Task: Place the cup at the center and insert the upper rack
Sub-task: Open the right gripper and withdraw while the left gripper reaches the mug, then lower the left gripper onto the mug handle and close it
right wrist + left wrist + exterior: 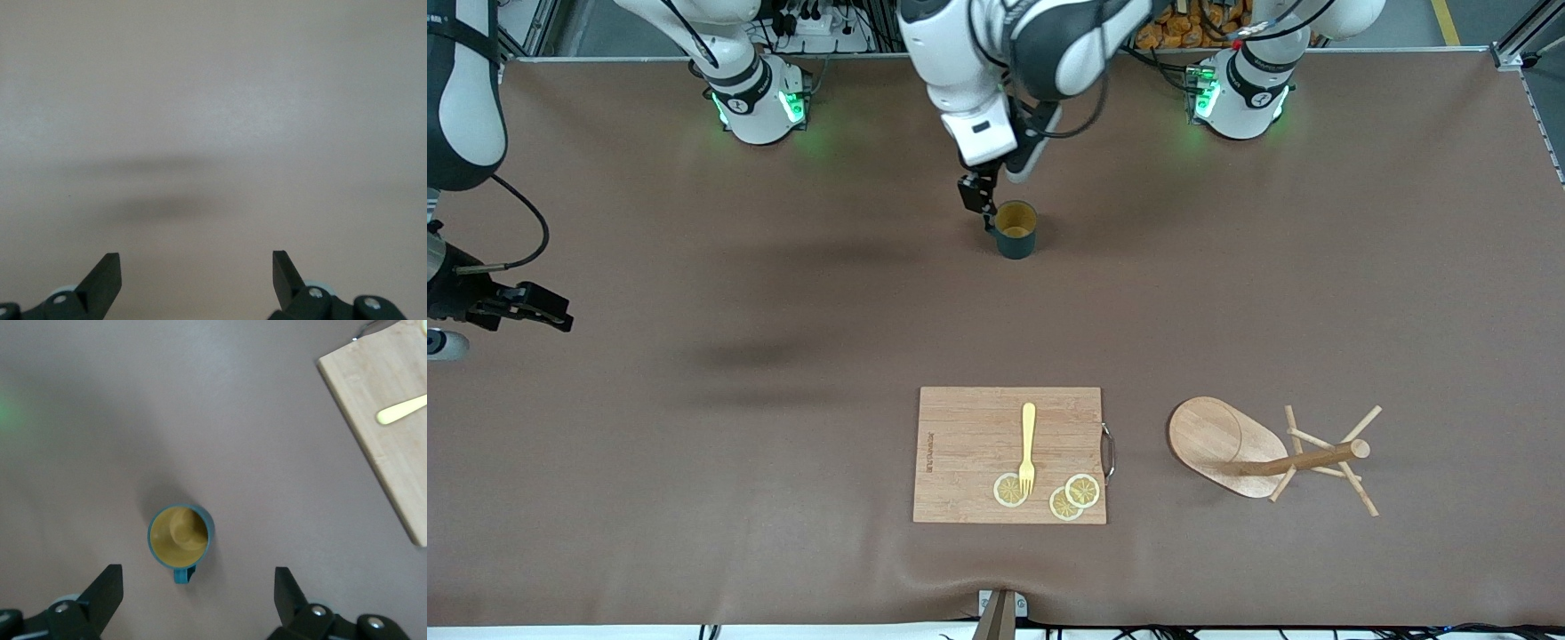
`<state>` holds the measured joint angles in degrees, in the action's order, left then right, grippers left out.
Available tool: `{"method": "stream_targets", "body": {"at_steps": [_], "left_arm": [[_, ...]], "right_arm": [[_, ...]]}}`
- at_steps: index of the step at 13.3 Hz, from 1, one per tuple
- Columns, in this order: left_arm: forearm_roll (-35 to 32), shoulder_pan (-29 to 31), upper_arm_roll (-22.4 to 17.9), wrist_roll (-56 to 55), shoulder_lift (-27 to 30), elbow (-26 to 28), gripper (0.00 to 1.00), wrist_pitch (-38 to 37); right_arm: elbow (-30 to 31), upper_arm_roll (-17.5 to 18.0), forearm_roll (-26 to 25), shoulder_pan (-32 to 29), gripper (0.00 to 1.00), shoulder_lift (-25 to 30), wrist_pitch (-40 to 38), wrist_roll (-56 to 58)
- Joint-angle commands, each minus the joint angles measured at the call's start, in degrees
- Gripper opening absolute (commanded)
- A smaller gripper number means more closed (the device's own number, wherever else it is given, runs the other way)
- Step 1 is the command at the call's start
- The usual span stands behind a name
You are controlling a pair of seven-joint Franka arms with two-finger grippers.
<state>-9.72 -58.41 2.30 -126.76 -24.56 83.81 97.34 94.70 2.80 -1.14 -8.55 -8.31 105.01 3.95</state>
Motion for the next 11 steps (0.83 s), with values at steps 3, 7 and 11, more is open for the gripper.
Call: {"method": "stream_targets", "body": {"at_steps": [3,7,11], "left_arm": [[-5.9,-6.9,-0.8,-9.9,-13.7,-10.1,1.0,-5.1],[-9.6,-10.0,-0.8,-14.0,-22.1,-15.2,1.0,-5.1],[-10.9,-11.5,-1.0,-15.9,-26.6,-16.1,1.0,-5.0]], "right_arm": [[0.6,0.5,4.3,-0.7,1.0,0.5,0.1,-0.3],[0.5,-0.1,3.3,-0.9,1.0,0.7,-2.8,-0.5],[0.3,-1.3,2.4,-0.9,1.0,0.8,-4.9,-0.2]]}}
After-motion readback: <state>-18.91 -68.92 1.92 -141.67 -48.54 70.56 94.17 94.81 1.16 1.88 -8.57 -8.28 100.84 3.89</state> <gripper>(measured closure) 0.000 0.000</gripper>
